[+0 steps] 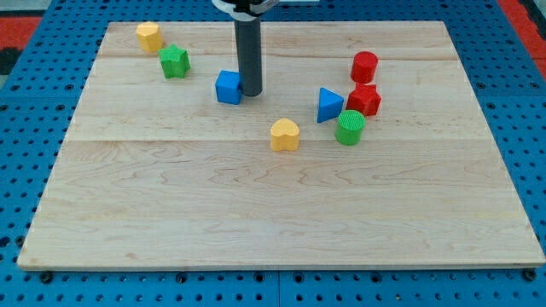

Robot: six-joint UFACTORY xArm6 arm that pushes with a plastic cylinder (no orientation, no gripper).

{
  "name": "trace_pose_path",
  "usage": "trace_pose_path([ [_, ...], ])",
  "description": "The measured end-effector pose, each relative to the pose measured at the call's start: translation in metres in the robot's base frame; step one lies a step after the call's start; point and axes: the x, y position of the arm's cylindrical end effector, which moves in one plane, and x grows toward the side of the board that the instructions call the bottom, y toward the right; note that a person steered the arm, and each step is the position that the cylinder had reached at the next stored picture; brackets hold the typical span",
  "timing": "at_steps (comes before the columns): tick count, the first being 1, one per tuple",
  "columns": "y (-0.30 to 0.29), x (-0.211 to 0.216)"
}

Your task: Move the blue cube slightly near the green star

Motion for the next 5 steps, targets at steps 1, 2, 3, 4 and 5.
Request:
trace_pose_path([
  [1,-0.01,0.0],
  [2,-0.029,0.0],
  [3,-0.036,0.001],
  [4,0.016,0.009],
  [5,0.047,0.004],
])
